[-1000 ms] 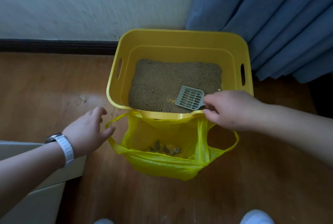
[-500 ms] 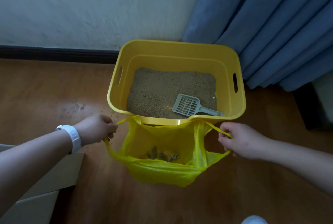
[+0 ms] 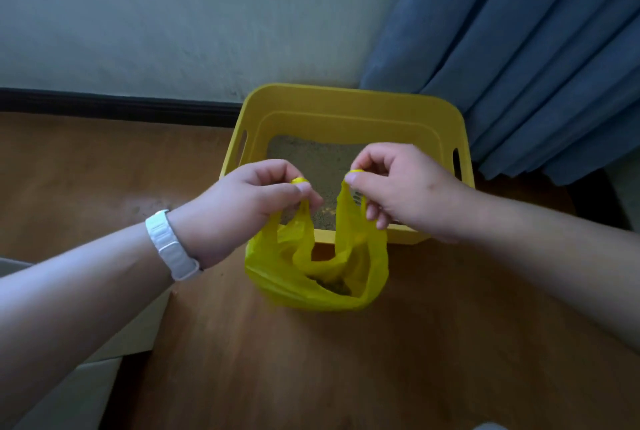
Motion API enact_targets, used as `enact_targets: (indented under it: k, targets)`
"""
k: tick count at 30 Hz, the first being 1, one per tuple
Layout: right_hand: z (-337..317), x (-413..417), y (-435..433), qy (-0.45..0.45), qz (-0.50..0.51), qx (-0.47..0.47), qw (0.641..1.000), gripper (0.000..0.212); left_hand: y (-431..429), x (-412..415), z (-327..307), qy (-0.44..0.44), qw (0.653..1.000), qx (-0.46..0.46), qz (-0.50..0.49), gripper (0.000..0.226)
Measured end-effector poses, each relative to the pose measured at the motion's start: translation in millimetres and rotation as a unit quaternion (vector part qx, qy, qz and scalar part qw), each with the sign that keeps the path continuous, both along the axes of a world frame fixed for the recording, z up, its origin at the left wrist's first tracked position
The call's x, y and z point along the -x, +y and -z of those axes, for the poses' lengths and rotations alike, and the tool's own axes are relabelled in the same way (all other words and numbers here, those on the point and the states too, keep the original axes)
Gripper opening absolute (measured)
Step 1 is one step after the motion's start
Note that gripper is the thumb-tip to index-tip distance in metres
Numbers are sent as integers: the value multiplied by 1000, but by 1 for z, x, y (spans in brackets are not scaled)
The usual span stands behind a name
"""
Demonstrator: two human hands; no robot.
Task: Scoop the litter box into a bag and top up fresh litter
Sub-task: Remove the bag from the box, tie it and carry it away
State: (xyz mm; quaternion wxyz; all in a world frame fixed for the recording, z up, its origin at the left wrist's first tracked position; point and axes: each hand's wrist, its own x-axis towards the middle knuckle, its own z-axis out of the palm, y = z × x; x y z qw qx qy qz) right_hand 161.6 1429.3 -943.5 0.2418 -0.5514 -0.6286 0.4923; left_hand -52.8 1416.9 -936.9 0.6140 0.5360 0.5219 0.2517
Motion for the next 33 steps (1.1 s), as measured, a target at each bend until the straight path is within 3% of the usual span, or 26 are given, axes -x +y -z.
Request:
enact_targets:
  k: [7, 13, 17, 19, 22, 26, 30, 33]
  targets:
    - [-10, 17, -5, 98, 34, -44, 994, 9, -12, -27, -11, -166, 978, 125, -33, 24]
    - [1, 18, -20, 23, -24, -122, 992, 6, -16, -36, 4, -186, 943, 275, -3, 71]
    - [15, 16, -25, -93, -130, -285, 945, 15, -16, -36, 7, -194, 938, 284, -41, 57]
    - [20, 14, -25, -110, -161, -312, 930, 16, -18, -36, 9, -177, 944, 276, -47, 48]
    - [17, 10, -27, -101, -143, -295, 939, 17, -19, -37, 9, -172, 946, 266, -68, 39]
    - [12, 6, -28, -85, -99, -140, 982, 8, -18, -33, 9, -163, 953, 243, -73, 31]
    - [14, 4, -23, -81, -94, -125, 984, 6, -18, -27, 16, -126, 968, 216, -33, 30]
    - [16, 2, -18, -37, -58, -144, 987, 7, -17, -21, 17, -59, 984, 156, 65, 31]
